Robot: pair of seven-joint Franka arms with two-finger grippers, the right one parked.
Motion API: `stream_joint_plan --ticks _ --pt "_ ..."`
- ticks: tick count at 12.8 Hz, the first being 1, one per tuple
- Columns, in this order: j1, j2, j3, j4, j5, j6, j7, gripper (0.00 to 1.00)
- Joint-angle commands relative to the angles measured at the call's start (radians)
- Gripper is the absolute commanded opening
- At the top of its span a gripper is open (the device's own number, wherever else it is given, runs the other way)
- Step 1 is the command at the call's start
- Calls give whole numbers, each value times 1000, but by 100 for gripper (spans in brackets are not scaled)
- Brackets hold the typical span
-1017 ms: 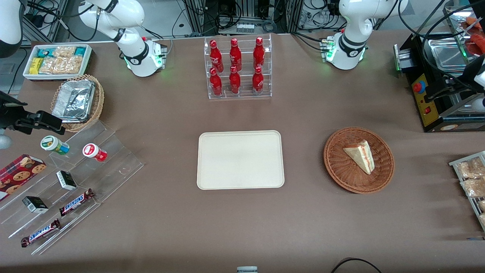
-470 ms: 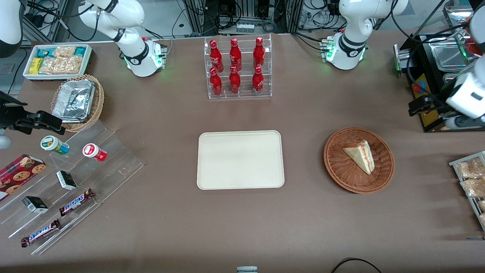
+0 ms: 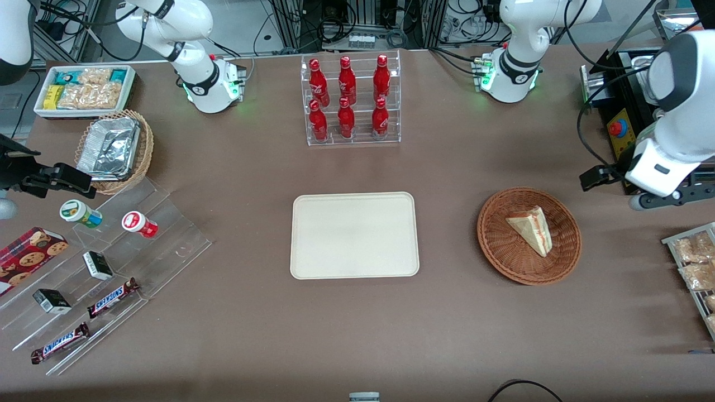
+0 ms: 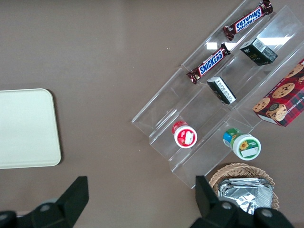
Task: Place sandwich from basket to tray
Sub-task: 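Move the left gripper over the wrapped sandwich in the wicker basket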
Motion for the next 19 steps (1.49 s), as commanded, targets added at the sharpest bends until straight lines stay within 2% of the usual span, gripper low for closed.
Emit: stream_joint_plan --ticks 1,7,13,19 --pt "-8 20 -5 -55 19 78 -148 100" --pt "-34 92 -5 -118 19 208 -308 100" --pt "-35 137 -8 -266 18 458 -430 100" --pt "-61 204 -37 -276 18 540 -545 100"
